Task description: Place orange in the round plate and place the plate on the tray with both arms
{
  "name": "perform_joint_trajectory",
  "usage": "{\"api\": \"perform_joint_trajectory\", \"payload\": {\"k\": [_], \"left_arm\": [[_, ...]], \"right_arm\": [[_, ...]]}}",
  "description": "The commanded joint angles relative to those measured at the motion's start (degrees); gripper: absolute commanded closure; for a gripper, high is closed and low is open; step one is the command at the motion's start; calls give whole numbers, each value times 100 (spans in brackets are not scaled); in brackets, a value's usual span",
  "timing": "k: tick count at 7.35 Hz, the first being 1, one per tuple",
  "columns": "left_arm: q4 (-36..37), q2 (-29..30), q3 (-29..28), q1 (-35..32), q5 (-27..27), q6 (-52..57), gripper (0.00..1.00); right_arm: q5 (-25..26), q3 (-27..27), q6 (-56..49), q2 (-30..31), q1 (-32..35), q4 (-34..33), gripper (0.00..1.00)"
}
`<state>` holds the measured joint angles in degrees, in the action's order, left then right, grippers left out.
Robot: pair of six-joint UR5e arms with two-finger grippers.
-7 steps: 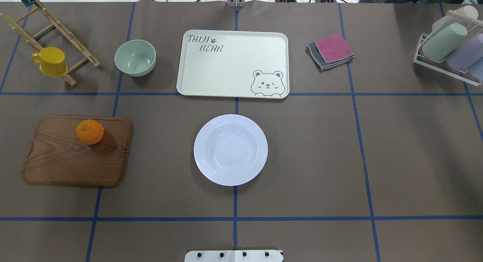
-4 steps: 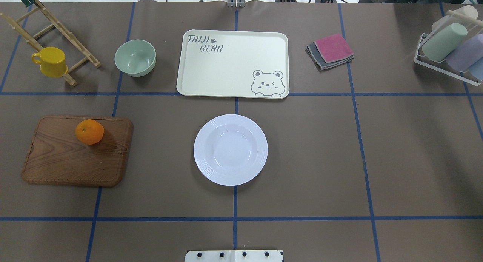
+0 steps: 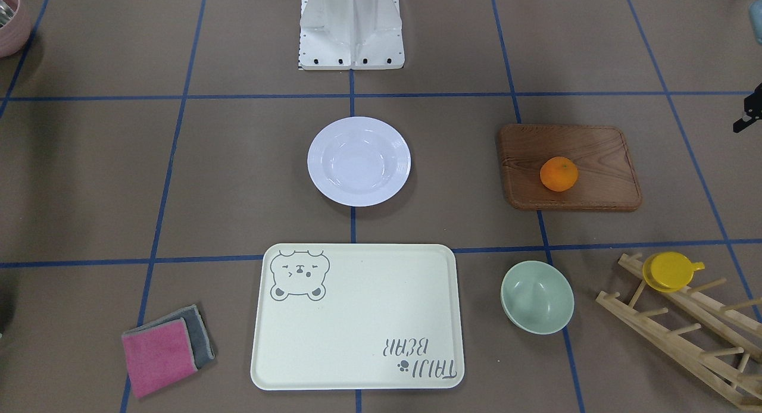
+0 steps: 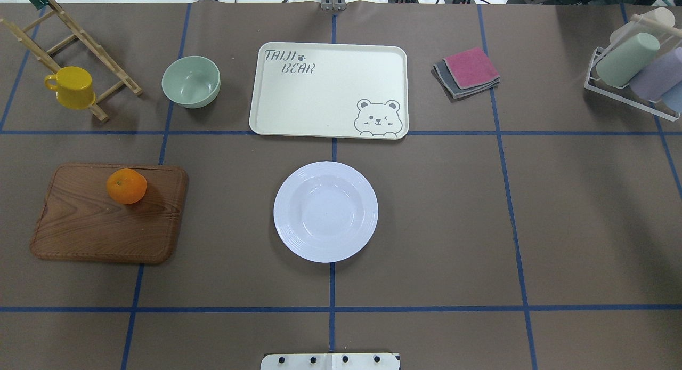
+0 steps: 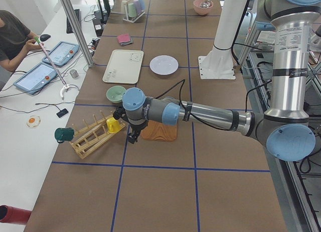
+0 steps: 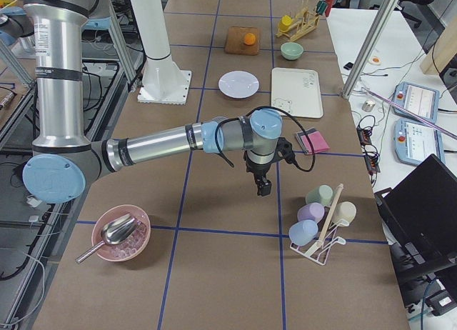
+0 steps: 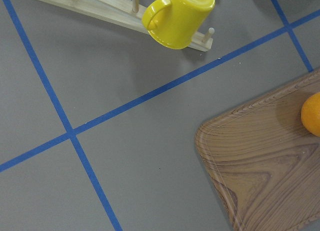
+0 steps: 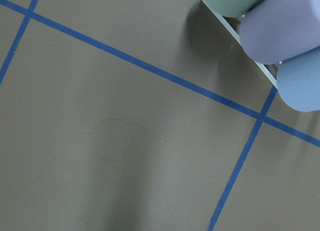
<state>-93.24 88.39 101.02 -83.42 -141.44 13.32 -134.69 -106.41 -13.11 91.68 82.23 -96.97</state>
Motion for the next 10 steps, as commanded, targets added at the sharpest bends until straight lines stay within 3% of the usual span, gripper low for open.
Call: {"api": "perform_joint_trajectory", "payload": {"k": [1, 8, 10], "left_arm": [[-10, -93, 14, -7, -50, -31, 1], [-28, -94, 173, 28, -41, -23, 1], [-19, -50, 164, 376, 20, -23, 1]], "right_arm": [[-5, -2, 10, -36, -5, 3, 0], [-233, -46, -52, -45, -57, 12, 0], [-225, -55, -52, -63, -215, 21, 0]]}}
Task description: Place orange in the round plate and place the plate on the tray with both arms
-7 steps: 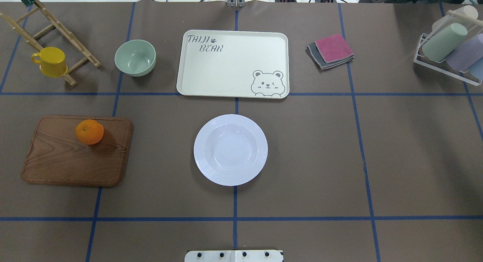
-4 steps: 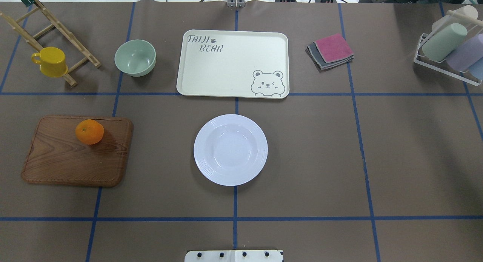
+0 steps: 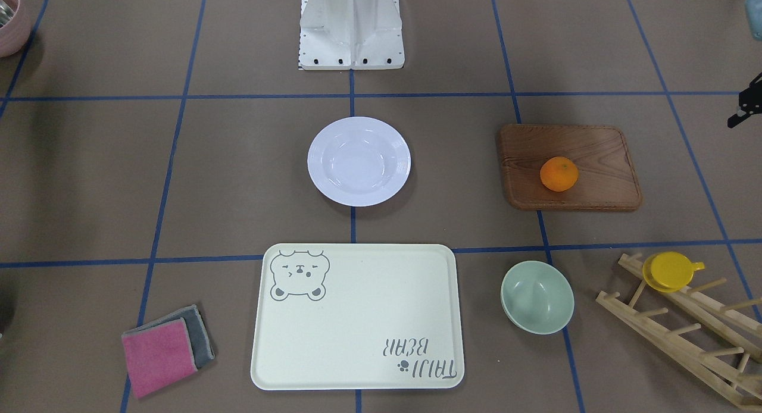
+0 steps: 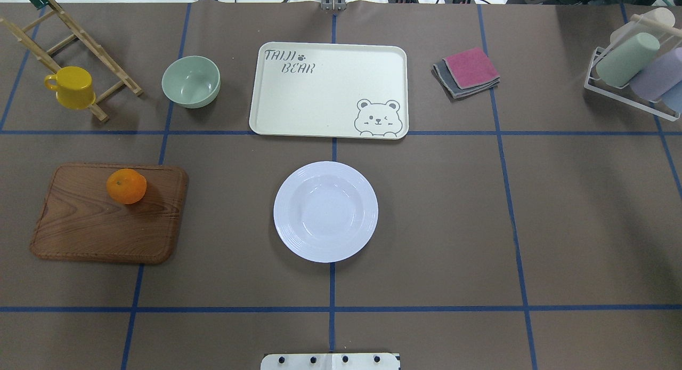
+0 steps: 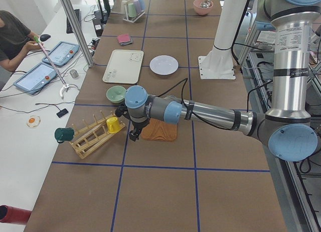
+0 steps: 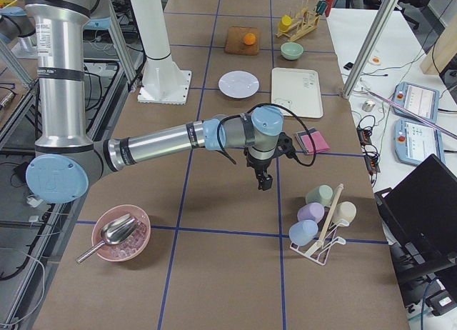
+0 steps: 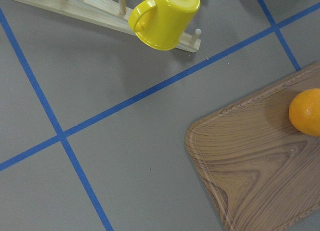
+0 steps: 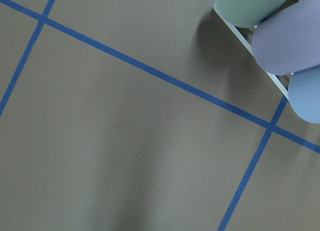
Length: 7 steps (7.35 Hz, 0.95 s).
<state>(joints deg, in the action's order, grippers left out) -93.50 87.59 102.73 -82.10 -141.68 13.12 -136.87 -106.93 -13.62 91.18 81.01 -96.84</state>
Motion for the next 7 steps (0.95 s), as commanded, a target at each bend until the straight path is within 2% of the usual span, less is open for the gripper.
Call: {"api": "perform_joint_trajectory", "payload": {"k": [1, 2, 3, 4, 5, 7], "left_arm": [[7, 100, 1, 273, 35, -12, 1], [-2, 179, 19, 378, 35, -212, 1], [16, 414, 62, 745, 53, -858, 1], [-71, 478, 115, 975, 88, -995, 1], [-220, 478, 350, 1290, 419, -1100, 1], [-343, 487, 712, 2316, 1332, -2361, 1]], "right_arm": [[-6, -4, -9, -82, -103, -2, 0], [-6, -4, -9, -91, -173, 7, 0], [-6, -12, -9, -92, -243, 7, 0], [2, 5, 25, -83, -261, 294, 0], [-6, 49, 52, -39, -296, 637, 0], [-6, 49, 17, -4, -349, 649, 0]]}}
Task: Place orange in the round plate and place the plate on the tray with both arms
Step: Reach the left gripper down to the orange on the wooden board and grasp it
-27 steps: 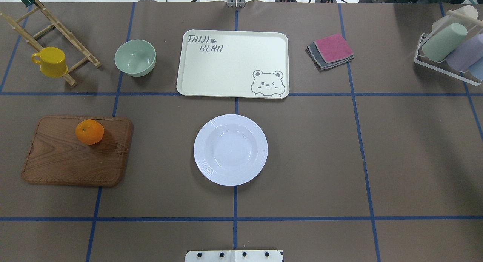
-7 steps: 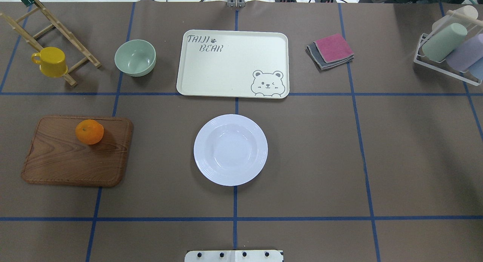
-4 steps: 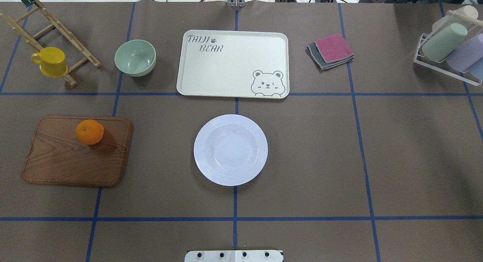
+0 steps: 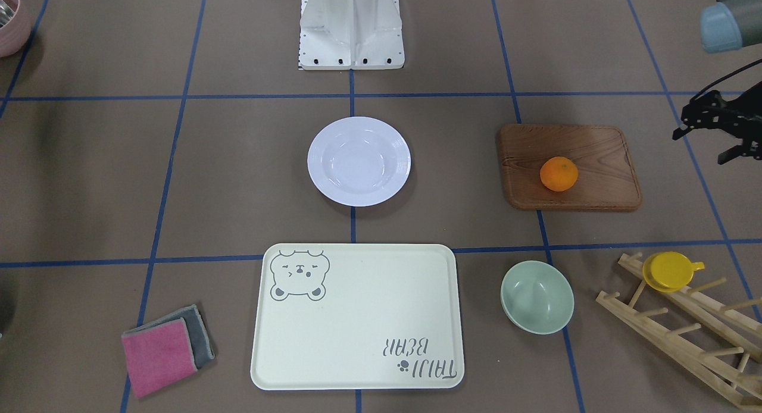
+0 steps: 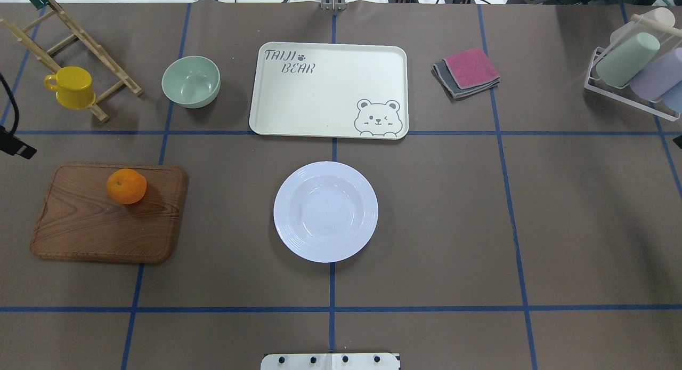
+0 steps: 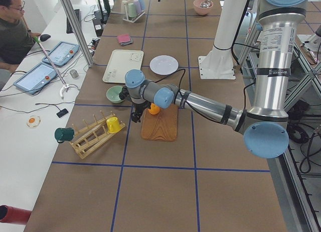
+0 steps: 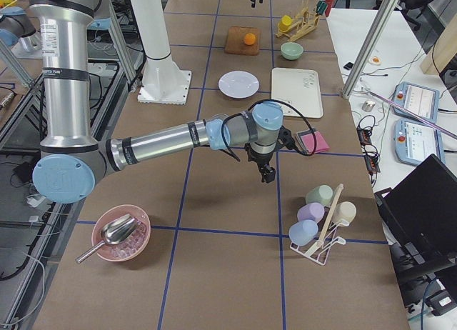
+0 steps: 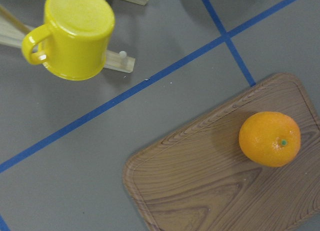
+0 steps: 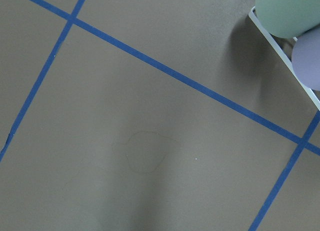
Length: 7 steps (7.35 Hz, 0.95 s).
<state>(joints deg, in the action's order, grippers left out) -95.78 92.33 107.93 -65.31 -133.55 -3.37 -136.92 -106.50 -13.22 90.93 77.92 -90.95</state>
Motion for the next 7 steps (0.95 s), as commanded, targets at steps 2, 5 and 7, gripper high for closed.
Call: {"api": "perform_joint_trajectory", "payload": {"k": [2, 5, 7], "left_arm": [[-484, 22, 149, 1227, 627, -1575, 1], [-600, 179, 9, 1538, 943, -1764, 1], [-600, 285, -122, 1626, 962, -1755, 1]], "right_arm": [[-1, 50, 12, 21, -163, 60, 0], [-1, 146, 21, 4, -224, 60, 0], [17, 234, 21, -49, -251, 69, 0]]}}
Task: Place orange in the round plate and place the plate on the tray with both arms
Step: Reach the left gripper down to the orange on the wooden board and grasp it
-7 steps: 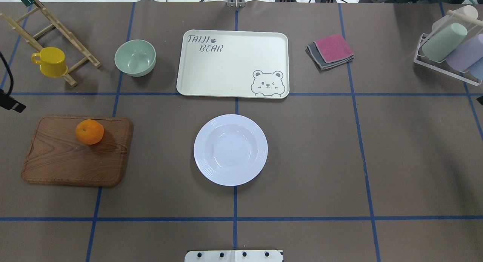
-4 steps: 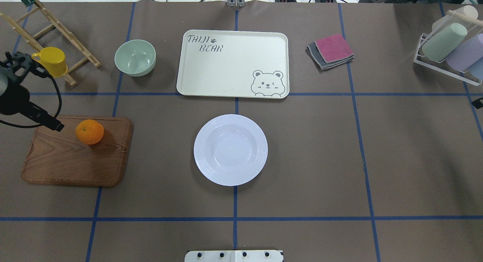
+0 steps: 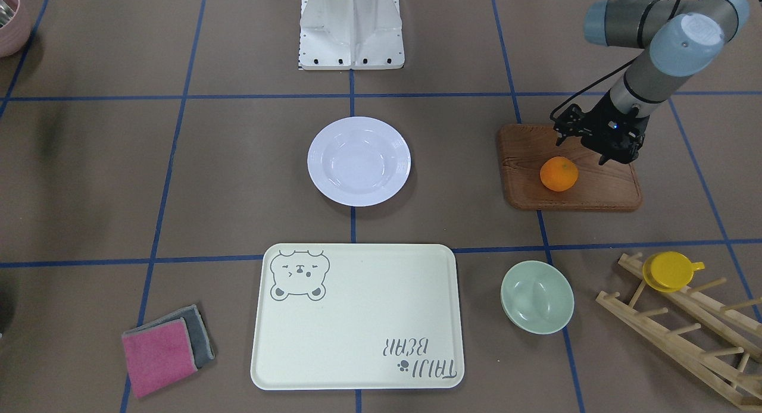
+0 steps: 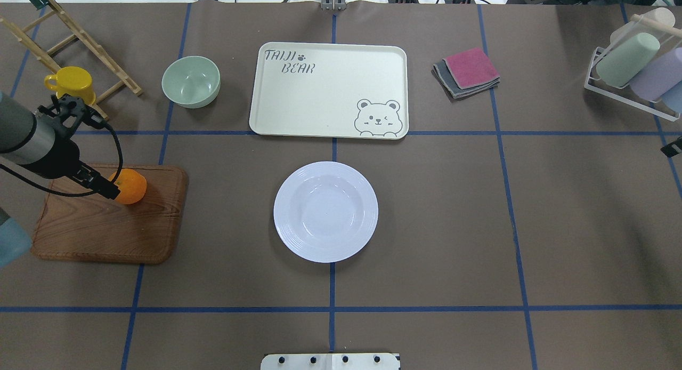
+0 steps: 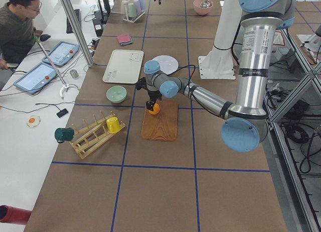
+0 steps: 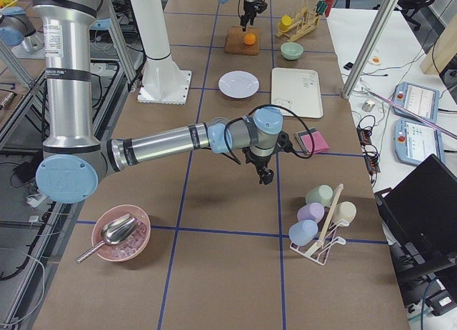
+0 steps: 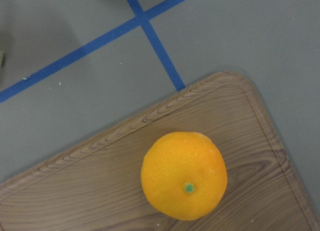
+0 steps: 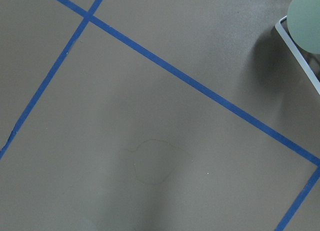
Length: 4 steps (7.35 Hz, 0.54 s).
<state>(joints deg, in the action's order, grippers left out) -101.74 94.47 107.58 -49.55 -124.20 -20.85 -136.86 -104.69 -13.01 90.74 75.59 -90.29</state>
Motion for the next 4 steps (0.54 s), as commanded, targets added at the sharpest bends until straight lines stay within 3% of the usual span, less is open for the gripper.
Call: {"api": "perform_joint_trajectory", "payload": {"k": [1, 4], "left_arm": [[-4, 176, -210, 59, 27, -16, 1], [-4, 405, -544, 173, 71, -16, 1]], "right_arm": [[10, 71, 1, -39, -18, 3, 0], [-7, 229, 18, -214, -18, -6, 0]]}}
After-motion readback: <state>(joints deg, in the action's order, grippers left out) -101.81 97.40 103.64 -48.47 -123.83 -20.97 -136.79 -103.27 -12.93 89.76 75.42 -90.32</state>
